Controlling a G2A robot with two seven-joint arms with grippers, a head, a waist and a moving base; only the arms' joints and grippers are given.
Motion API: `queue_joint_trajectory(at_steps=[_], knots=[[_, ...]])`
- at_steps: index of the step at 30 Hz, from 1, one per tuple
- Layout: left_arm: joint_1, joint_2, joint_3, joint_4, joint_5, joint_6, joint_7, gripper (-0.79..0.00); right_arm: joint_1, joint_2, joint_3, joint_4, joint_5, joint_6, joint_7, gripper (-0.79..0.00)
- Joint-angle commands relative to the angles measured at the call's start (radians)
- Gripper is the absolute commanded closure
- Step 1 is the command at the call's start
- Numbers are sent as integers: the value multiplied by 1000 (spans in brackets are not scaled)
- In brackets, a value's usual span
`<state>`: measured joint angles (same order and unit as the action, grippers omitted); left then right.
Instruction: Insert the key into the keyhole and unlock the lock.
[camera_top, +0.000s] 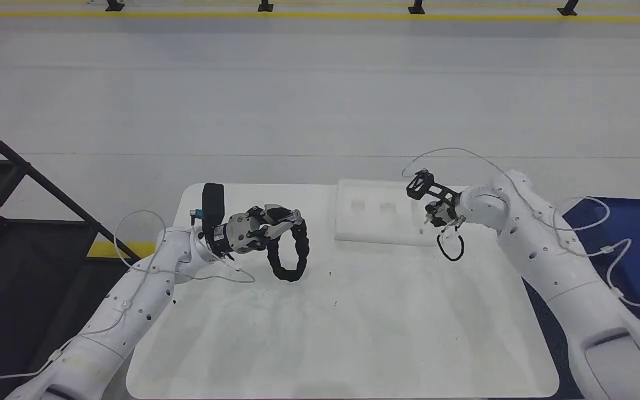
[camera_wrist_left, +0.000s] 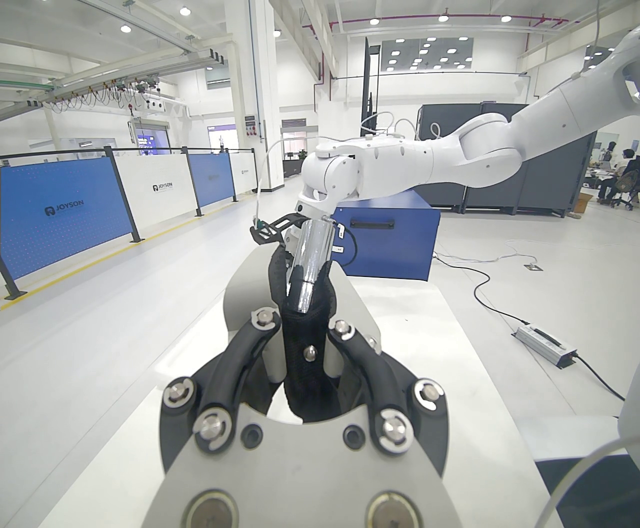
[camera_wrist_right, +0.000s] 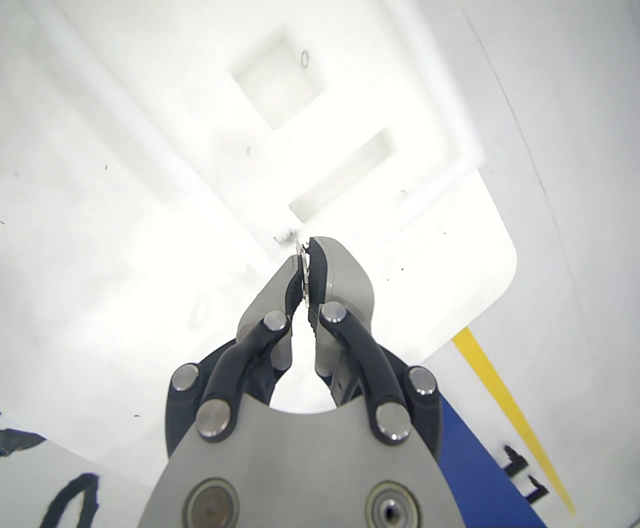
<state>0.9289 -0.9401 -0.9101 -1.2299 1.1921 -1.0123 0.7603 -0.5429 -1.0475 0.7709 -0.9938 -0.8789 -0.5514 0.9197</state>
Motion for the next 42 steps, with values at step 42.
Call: queue_joint_trajectory(at_steps=[42], knots=[[0,0,0,0,0,0,0,0,-582,147,491,-903,447,286,125,0]])
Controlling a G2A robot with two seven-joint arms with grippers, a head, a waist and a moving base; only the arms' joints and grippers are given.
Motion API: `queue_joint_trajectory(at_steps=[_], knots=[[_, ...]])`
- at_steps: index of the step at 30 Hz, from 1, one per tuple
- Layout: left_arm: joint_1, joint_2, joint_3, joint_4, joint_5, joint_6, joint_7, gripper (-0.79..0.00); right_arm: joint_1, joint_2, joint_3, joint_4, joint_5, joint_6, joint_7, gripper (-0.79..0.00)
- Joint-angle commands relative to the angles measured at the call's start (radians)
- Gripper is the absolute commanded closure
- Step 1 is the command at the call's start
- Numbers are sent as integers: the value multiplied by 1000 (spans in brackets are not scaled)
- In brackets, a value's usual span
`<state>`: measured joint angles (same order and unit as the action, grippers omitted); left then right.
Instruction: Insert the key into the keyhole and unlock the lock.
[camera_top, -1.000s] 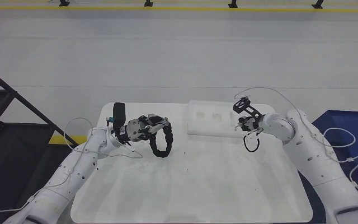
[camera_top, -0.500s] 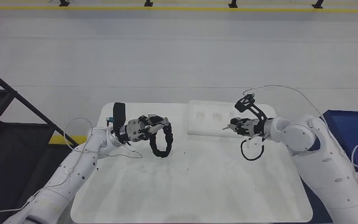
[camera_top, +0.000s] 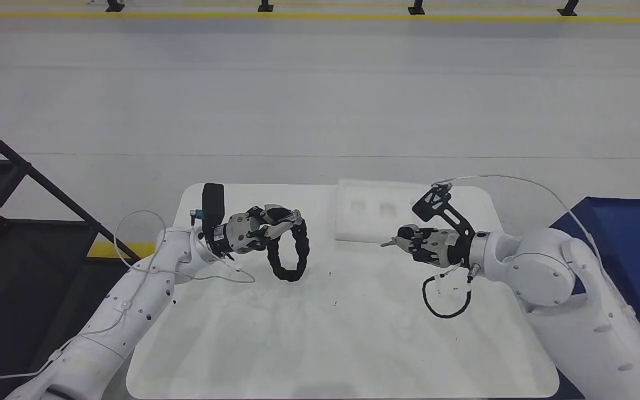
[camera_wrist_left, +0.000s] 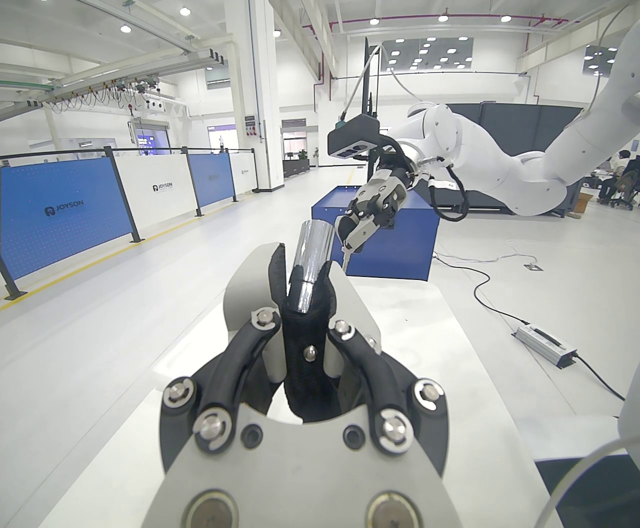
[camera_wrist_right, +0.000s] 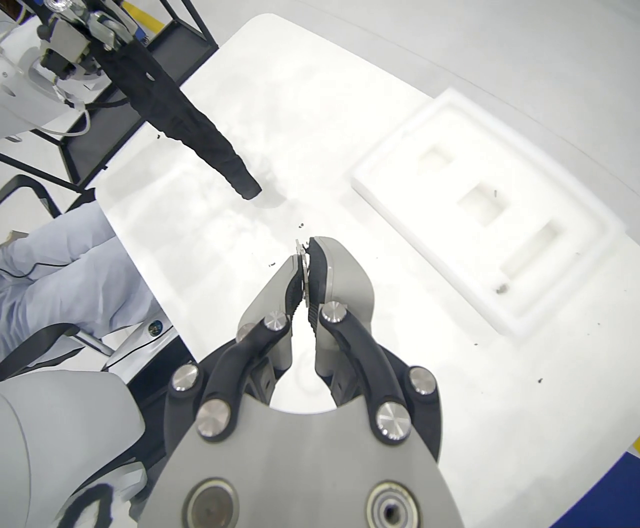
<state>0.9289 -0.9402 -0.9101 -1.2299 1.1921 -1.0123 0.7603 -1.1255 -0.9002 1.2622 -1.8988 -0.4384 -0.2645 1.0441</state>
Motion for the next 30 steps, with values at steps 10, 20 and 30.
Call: queue_joint_trajectory(at_steps=[10,20,30], knots=[[10,-3,-8,-38,-9,44,-22,0,-8,-1,2,10,16,11,-19,0],[2,-35,50,-137,183,173,67,0,-37,17,137,-128,138,247,115,0],[-109,-132,237,-37,331,325,219,0,-121,28,252,-305,276,307,148,0]])
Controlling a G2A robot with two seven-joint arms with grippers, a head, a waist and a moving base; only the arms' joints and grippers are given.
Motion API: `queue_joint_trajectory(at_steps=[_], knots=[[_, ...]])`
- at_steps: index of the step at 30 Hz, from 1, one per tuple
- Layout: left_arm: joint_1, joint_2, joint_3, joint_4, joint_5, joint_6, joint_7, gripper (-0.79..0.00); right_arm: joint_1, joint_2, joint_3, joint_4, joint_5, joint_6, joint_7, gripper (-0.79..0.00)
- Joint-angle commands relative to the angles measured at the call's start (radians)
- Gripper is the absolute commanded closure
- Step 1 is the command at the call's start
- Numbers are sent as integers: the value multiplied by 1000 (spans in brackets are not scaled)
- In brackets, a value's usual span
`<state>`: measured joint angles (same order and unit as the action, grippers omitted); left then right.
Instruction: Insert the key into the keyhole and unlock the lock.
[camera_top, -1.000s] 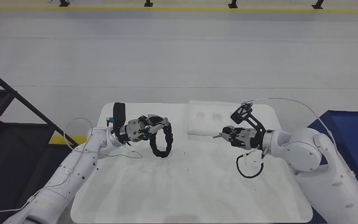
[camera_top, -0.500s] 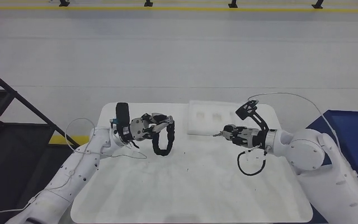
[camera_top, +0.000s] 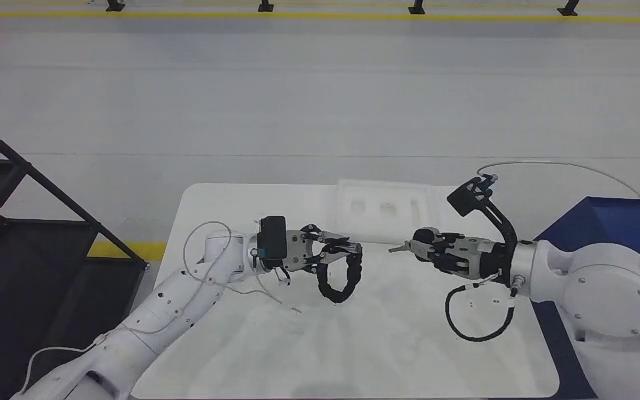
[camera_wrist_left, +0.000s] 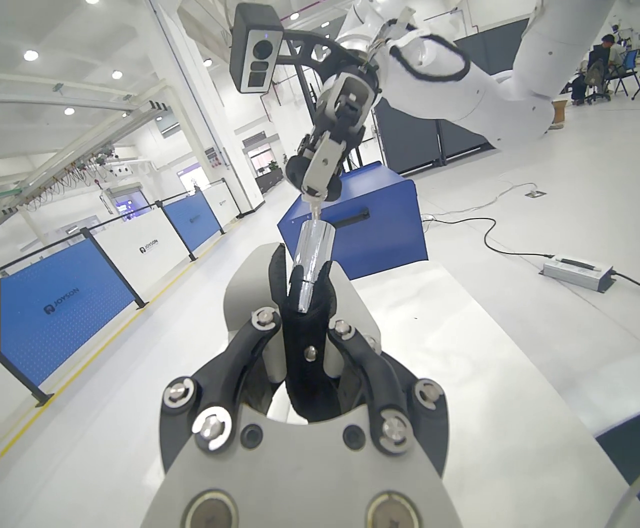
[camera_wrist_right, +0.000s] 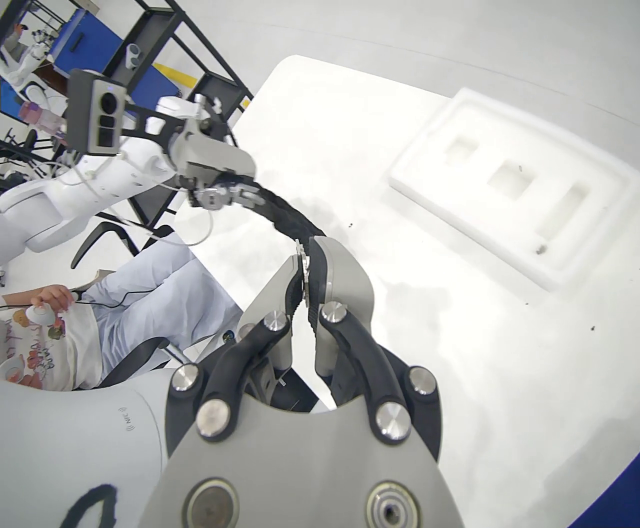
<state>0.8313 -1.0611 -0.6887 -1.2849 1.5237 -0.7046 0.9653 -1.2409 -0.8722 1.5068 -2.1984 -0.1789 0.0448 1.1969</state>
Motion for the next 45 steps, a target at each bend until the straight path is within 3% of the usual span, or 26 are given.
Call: queue_joint_trajectory(at_steps=[1,5,18,22,26,32,45], knots=[[-22,-21,30,33,3,28,30,0,-11,1,14,-9,25,-6,-8,0],[-53,-52,69,93,13,53,97,0,-19,2,23,-15,27,-17,-16,0],[-53,-52,69,93,13,53,97,0,-21,2,22,-13,27,-16,-21,0],[-27,-49,58,72,33,99,64,0,-34,4,25,-51,9,41,-34,0],[3,-51,55,59,76,178,140,0,-44,8,50,-144,34,122,4,0],[8,-79,78,96,72,237,228,0,18,16,47,-152,-31,73,39,0],[-19,-139,112,217,82,325,302,0,42,12,-105,-152,-164,153,-48,0]])
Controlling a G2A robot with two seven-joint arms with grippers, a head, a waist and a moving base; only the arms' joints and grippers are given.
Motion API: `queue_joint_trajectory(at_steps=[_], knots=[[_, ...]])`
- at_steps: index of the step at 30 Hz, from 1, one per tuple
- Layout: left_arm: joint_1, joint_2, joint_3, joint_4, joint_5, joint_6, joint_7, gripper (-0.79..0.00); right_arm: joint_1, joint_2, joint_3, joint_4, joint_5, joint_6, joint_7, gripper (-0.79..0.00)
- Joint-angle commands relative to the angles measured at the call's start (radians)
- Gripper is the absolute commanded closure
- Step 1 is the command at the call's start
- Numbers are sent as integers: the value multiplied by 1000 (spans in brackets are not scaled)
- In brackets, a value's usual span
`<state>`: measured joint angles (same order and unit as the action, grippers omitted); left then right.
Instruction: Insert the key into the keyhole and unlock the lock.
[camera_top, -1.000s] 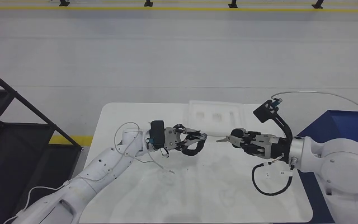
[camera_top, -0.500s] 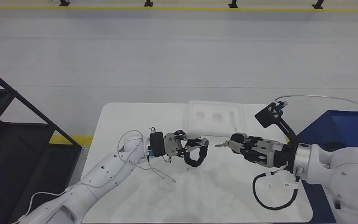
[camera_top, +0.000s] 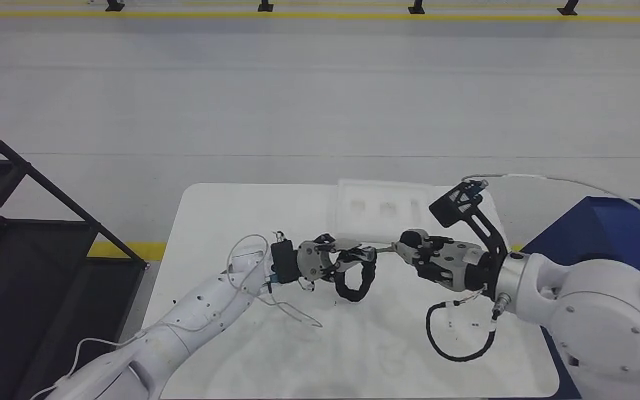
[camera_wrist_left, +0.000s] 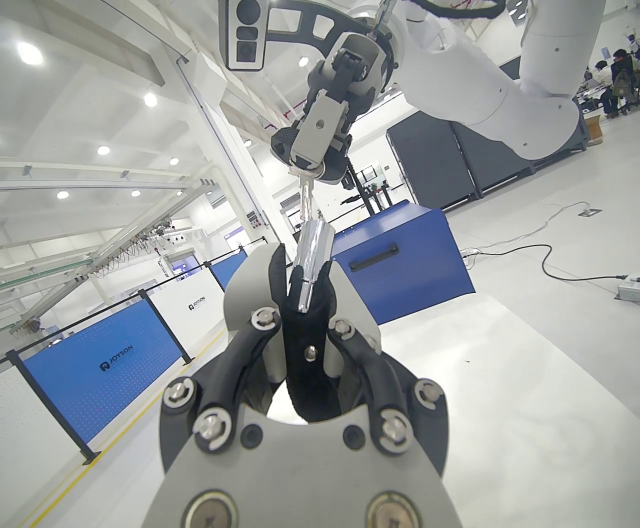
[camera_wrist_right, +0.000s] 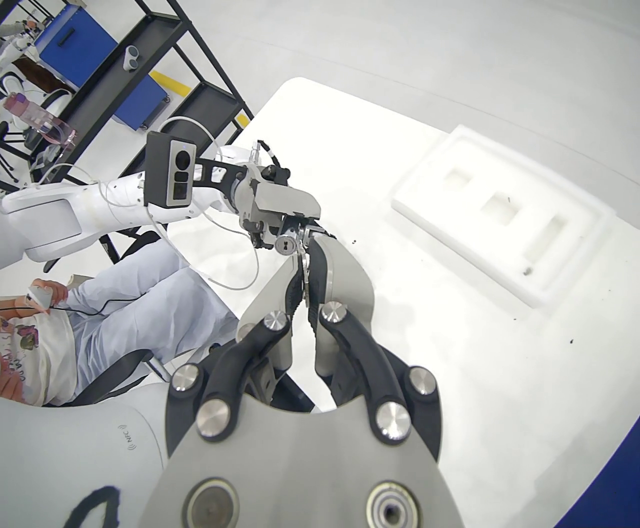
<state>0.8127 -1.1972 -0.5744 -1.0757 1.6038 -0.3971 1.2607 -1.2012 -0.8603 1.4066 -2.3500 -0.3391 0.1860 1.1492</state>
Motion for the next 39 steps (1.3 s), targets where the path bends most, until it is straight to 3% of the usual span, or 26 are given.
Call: queue_joint_trajectory(at_steps=[1,5,20,39], knots=[[-1,-5,-5,13,6,33,13,0,5,0,-10,0,-6,26,4,0],[0,-13,-12,28,16,69,45,0,17,-1,-23,0,-4,70,20,0],[11,-37,-30,65,3,43,68,0,54,-9,-89,0,-14,88,-42,0],[21,-53,-59,75,28,25,80,0,64,-11,-103,0,-18,134,-34,0]])
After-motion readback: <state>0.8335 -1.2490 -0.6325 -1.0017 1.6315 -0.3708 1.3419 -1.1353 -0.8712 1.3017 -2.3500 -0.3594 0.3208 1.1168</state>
